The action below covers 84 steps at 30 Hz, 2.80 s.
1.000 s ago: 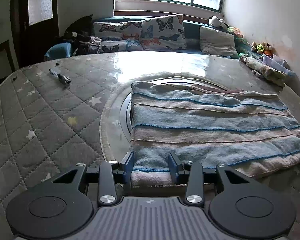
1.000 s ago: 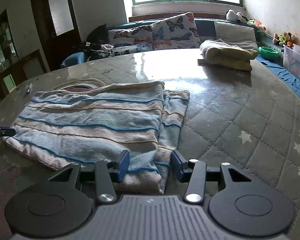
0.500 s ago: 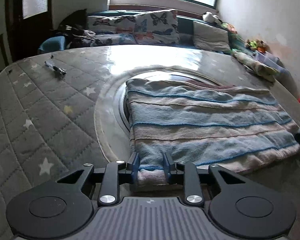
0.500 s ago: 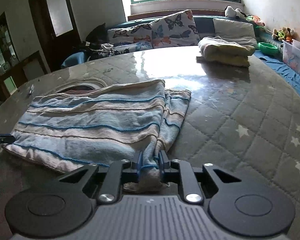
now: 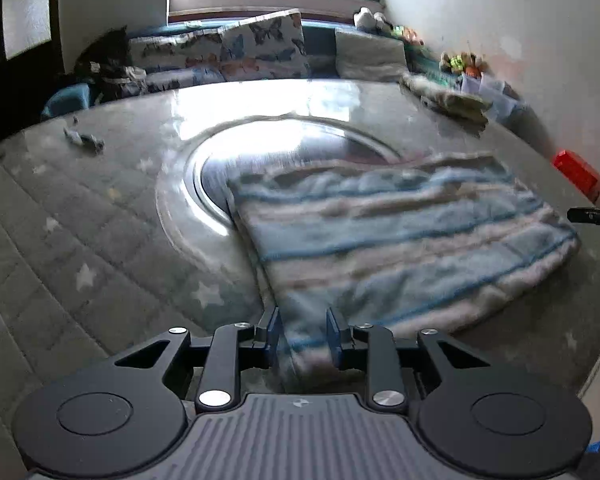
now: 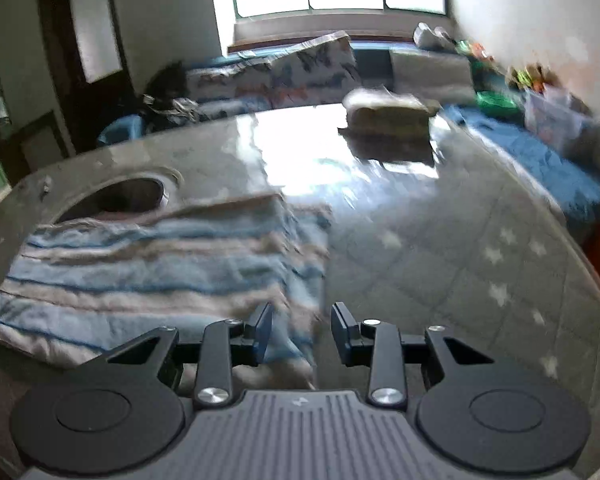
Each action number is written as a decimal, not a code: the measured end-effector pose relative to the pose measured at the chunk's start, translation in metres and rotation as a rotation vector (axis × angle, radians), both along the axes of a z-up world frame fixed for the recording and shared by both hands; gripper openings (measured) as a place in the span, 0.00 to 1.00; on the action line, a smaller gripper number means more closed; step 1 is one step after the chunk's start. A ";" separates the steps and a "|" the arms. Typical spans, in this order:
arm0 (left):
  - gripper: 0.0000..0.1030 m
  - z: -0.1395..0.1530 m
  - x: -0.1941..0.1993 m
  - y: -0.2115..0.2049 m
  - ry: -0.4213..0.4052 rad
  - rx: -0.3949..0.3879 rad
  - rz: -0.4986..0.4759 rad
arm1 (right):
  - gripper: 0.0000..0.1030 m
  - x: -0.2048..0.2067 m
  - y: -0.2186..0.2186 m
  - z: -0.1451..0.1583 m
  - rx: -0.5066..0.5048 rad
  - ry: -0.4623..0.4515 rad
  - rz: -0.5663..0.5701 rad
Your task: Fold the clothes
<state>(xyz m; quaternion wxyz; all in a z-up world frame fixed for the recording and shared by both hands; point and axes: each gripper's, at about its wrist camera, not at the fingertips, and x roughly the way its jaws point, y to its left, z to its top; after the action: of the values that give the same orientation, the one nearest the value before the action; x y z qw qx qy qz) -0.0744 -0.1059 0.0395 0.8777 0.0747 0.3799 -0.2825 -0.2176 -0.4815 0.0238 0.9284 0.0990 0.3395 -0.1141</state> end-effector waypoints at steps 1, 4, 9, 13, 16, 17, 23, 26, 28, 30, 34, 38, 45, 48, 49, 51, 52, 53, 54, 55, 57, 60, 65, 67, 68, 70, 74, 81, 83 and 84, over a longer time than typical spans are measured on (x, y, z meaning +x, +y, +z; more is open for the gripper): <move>0.26 0.003 0.000 -0.002 -0.011 -0.008 0.000 | 0.32 0.007 0.003 -0.001 -0.003 -0.004 0.022; 0.26 0.009 0.006 -0.008 -0.029 -0.024 -0.003 | 0.32 0.028 0.009 -0.006 -0.007 -0.003 0.075; 0.27 0.009 0.016 -0.014 -0.034 -0.024 -0.005 | 0.30 0.052 0.006 -0.023 0.007 0.027 0.102; 0.26 0.005 0.029 -0.012 -0.017 -0.020 0.022 | 0.24 0.058 -0.003 -0.023 0.004 0.031 0.079; 0.26 0.003 0.043 -0.019 -0.012 -0.024 0.023 | 0.25 0.068 -0.005 -0.019 -0.025 0.025 0.072; 0.26 0.002 0.047 -0.021 -0.011 -0.025 0.024 | 0.25 0.072 -0.006 -0.017 -0.024 0.022 0.076; 0.27 -0.006 0.074 -0.038 -0.002 -0.025 0.016 | 0.25 0.117 -0.006 -0.022 0.011 0.014 0.104; 0.27 -0.012 0.086 -0.045 0.004 -0.004 0.017 | 0.24 0.133 -0.010 -0.028 0.021 0.017 0.093; 0.27 -0.019 0.094 -0.044 0.014 0.010 0.024 | 0.24 0.144 -0.012 -0.031 0.028 0.018 0.086; 0.27 -0.021 0.099 -0.043 0.024 0.010 0.028 | 0.24 0.147 -0.014 -0.030 0.038 0.018 0.074; 0.26 -0.014 0.104 -0.047 0.016 -0.008 0.021 | 0.25 0.146 -0.010 -0.024 0.031 0.009 0.075; 0.26 -0.012 0.110 -0.061 0.004 -0.025 -0.010 | 0.25 0.156 0.002 -0.028 0.027 0.023 0.120; 0.26 -0.024 0.133 -0.069 0.021 -0.029 0.012 | 0.26 0.165 0.004 -0.033 0.014 0.027 0.115; 0.26 -0.017 0.128 -0.071 0.003 -0.055 0.005 | 0.26 0.164 0.005 -0.033 0.007 0.028 0.116; 0.26 -0.016 0.127 -0.072 -0.007 -0.057 0.000 | 0.26 0.164 0.006 -0.034 0.006 0.028 0.114; 0.26 -0.015 0.125 -0.075 -0.021 -0.053 -0.001 | 0.26 0.164 0.006 -0.034 0.004 0.028 0.112; 0.26 -0.016 0.125 -0.073 -0.018 -0.052 0.006 | 0.26 0.164 0.006 -0.034 0.003 0.028 0.113; 0.26 -0.016 0.125 -0.069 -0.015 -0.056 0.017 | 0.26 0.164 0.006 -0.034 0.002 0.028 0.114; 0.26 -0.016 0.124 -0.064 -0.013 -0.060 0.028 | 0.26 0.163 0.006 -0.034 0.001 0.028 0.116; 0.26 -0.015 0.121 -0.058 -0.016 -0.068 0.037 | 0.26 0.163 0.006 -0.034 0.003 0.027 0.115; 0.26 -0.013 0.116 -0.047 -0.027 -0.075 0.048 | 0.27 0.163 0.005 -0.034 0.006 0.025 0.115; 0.25 -0.019 0.121 -0.035 -0.014 -0.055 0.093 | 0.27 0.163 0.006 -0.035 0.003 0.024 0.114; 0.27 -0.025 0.133 -0.024 0.005 -0.054 0.144 | 0.27 0.162 0.006 -0.034 0.006 0.023 0.109; 0.27 -0.023 0.130 -0.018 0.001 -0.061 0.153 | 0.27 0.162 0.006 -0.034 0.003 0.025 0.108; 0.26 -0.020 0.126 -0.017 -0.011 -0.065 0.152 | 0.27 0.162 0.006 -0.034 0.002 0.026 0.108; 0.26 -0.018 0.120 -0.013 -0.022 -0.066 0.142 | 0.28 0.162 0.007 -0.034 -0.001 0.027 0.109; 0.28 -0.025 0.120 -0.013 -0.009 -0.030 0.143 | 0.32 0.163 0.009 -0.034 -0.007 0.029 0.115; 0.31 -0.013 0.108 -0.008 -0.013 -0.053 0.157 | 0.32 0.157 0.019 -0.022 -0.039 0.008 0.126; 0.37 -0.009 0.098 -0.004 0.001 -0.061 0.160 | 0.33 0.154 0.028 -0.017 -0.055 -0.002 0.153; 0.41 -0.008 0.092 -0.003 0.011 -0.057 0.166 | 0.33 0.153 0.032 -0.016 -0.061 -0.005 0.167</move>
<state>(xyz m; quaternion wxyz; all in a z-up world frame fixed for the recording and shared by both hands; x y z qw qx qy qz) 0.0178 -0.1086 0.0314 0.8977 0.0164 0.3815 -0.2198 -0.0645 -0.4497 0.0080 0.9381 0.0421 0.3407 -0.0462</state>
